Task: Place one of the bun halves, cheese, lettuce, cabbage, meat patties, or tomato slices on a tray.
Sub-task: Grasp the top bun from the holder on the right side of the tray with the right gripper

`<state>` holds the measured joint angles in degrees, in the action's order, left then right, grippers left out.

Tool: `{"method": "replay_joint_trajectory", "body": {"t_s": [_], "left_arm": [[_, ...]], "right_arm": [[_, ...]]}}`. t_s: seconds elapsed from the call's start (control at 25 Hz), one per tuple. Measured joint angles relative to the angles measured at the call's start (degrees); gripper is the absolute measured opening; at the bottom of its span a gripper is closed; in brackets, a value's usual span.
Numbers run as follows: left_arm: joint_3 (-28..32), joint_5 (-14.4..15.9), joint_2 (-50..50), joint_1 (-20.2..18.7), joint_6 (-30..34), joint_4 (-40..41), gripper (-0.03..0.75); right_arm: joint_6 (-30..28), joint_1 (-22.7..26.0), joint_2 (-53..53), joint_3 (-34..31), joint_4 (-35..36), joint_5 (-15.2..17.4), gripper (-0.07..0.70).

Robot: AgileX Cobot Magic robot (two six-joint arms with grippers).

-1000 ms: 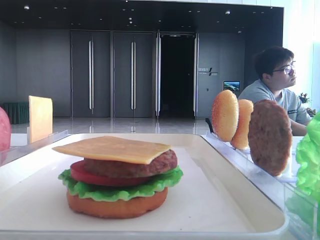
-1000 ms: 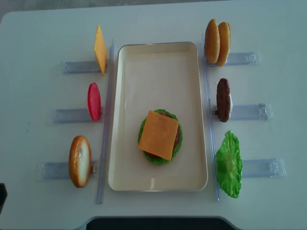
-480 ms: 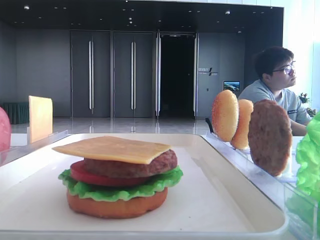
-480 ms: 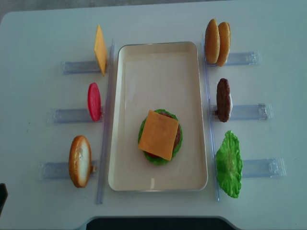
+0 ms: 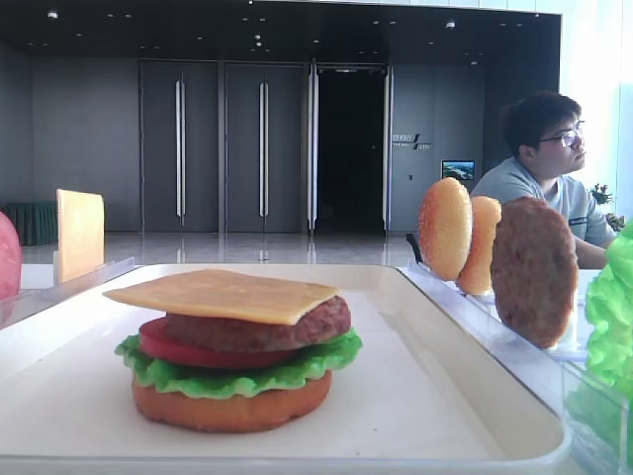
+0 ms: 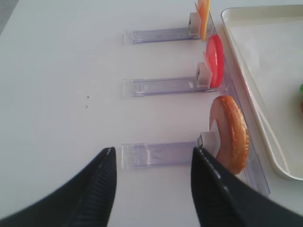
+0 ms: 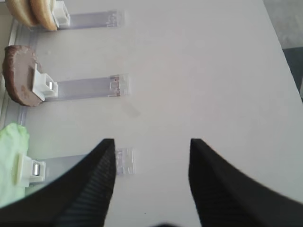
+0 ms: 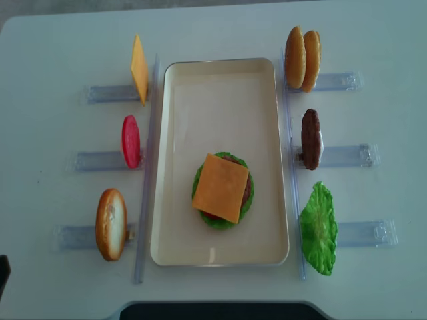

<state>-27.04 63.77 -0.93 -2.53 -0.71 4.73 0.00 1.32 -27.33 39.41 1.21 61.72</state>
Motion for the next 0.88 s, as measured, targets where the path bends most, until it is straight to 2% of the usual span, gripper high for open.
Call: {"method": "replay_joint_trajectory", "body": {"t_s": [0.24,0.52,0.64,0.88], "left_arm": [[0.0,0.0,0.0,0.0,0.0,0.0,0.391],[0.0,0.0,0.0,0.0,0.0,0.0,0.391],[0.0,0.0,0.0,0.0,0.0,0.0,0.391],[0.0,0.0,0.0,0.0,0.0,0.0,0.391]], "right_arm": [[-3.1,0.0,-25.0,12.5,2.3,-0.3,0.342],[-4.5,0.0,-45.0,29.8,7.1,1.1,0.342],[-4.6,0.0,-51.8,36.9,7.4,2.4,0.342],[-5.0,0.0,-62.6,49.4,7.4,7.1,0.342]]}}
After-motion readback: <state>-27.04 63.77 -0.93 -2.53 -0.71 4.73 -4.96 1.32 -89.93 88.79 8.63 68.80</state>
